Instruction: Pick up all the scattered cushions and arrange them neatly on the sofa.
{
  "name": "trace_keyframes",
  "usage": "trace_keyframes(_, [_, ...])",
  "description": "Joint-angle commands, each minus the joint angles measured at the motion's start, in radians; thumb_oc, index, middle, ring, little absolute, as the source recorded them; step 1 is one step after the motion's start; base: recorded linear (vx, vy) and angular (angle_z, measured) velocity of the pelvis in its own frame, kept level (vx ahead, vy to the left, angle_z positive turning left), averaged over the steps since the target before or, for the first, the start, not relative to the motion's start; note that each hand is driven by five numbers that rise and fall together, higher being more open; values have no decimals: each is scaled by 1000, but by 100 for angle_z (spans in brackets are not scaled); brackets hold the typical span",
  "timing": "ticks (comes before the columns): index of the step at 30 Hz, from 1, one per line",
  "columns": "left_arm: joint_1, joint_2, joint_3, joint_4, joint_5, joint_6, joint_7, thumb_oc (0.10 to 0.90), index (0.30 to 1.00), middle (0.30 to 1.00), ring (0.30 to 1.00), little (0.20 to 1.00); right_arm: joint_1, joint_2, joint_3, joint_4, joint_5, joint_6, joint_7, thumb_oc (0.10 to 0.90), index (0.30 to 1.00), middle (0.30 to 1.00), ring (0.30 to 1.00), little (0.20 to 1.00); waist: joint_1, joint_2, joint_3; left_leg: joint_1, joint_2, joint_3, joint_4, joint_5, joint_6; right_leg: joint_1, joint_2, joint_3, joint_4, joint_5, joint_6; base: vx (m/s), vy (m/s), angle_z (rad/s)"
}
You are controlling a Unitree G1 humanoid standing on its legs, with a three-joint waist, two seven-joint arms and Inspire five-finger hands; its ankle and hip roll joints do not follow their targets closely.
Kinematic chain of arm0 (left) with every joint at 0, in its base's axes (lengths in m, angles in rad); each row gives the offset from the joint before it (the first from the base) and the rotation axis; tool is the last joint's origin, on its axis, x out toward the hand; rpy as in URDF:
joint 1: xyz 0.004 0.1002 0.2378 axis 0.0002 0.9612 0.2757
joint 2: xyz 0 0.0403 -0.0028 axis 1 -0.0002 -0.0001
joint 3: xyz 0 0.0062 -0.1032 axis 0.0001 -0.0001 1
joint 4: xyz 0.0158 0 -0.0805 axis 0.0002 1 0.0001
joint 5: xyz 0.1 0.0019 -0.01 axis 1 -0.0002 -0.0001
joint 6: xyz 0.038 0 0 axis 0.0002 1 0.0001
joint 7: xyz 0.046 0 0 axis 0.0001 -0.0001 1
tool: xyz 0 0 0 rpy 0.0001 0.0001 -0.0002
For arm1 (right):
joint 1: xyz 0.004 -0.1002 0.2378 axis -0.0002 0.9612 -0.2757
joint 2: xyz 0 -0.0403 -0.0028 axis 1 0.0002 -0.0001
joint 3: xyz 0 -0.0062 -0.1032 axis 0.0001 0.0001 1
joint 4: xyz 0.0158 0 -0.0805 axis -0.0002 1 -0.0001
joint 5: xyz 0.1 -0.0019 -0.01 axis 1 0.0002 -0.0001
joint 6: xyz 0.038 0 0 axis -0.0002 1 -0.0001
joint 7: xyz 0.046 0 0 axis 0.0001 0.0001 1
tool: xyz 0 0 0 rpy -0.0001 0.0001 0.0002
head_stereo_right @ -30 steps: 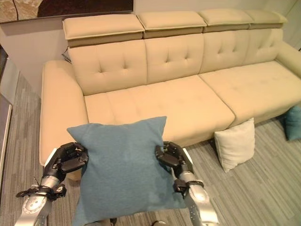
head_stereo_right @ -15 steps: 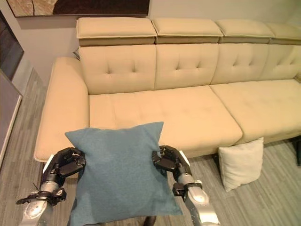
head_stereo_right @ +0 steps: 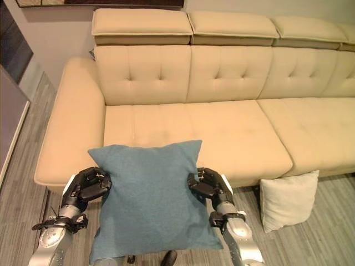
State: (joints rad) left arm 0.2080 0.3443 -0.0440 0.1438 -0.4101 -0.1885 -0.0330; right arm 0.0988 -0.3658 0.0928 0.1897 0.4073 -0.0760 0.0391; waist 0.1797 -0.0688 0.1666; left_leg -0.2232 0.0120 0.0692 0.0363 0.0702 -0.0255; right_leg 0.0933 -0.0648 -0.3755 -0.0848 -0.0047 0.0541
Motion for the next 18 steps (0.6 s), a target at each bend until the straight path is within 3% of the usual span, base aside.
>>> trace_keyframes(1, [-23, 66, -1, -140, -3, -78, -40, 400, 300, 300, 300, 300, -138, 50, 15, -129, 0, -152, 54, 400, 300, 300, 300, 300, 39, -49, -84, 70, -35, 9, 31, -78, 19, 24, -13, 5, 141, -91, 43, 193, 137, -26])
trace_keyframes(4, [-20, 82, 7, -145, -8, -76, -34, 400, 300, 300, 300, 300, -164, 61, 29, -130, -8, -143, 64, 400, 300, 300, 300, 300, 36, -34, -70, 123, -36, 3, 31, -105, 50, -45, -65, 18, 345, -52, 88, 142, 126, -23])
trace_keyframes(6, [-28, 90, 1, -148, -6, -80, -29, 400, 300, 300, 300, 300, -170, 68, 30, -137, -19, -144, 65, 400, 300, 300, 300, 300, 20, -14, -59, 137, -35, -20, 37, -118, 66, -111, -70, 66, 455, -31, 106, 136, 101, 6])
trace_keyframes(7, [-36, 87, -7, -152, -8, -83, -29, 400, 300, 300, 300, 300, -168, 68, 28, -141, -21, -140, 66, 400, 300, 300, 300, 300, 9, -5, -64, 149, -40, -43, 33, -123, 69, -141, -62, 108, 432, -41, 89, 129, 48, 52])
trace_keyframes(11, [-51, 84, -22, -152, -11, -83, -30, 400, 300, 300, 300, 300, -172, 59, 27, -140, -21, -140, 63, 400, 300, 300, 300, 300, -10, 5, -70, 173, -40, -77, 16, -138, 63, -156, -63, 170, 301, -60, 62, 164, -40, 49])
trace_keyframes(15, [-76, 79, -29, -140, -12, -87, -26, 400, 300, 300, 300, 300, -176, 48, 21, -132, -35, -138, 57, 400, 300, 300, 300, 300, -49, 12, -70, 226, -34, -145, -14, -159, 50, -222, -76, 278, 161, 23, 81, 241, -125, 38])
trace_keyframes(18, [-83, 81, -30, -133, -8, -88, -30, 400, 300, 300, 300, 300, -183, 42, 20, -118, -28, -134, 59, 400, 300, 300, 300, 300, -59, 1, -76, 262, -31, -170, -27, -180, 34, -206, -82, 265, 111, 55, 87, 235, -155, 48])
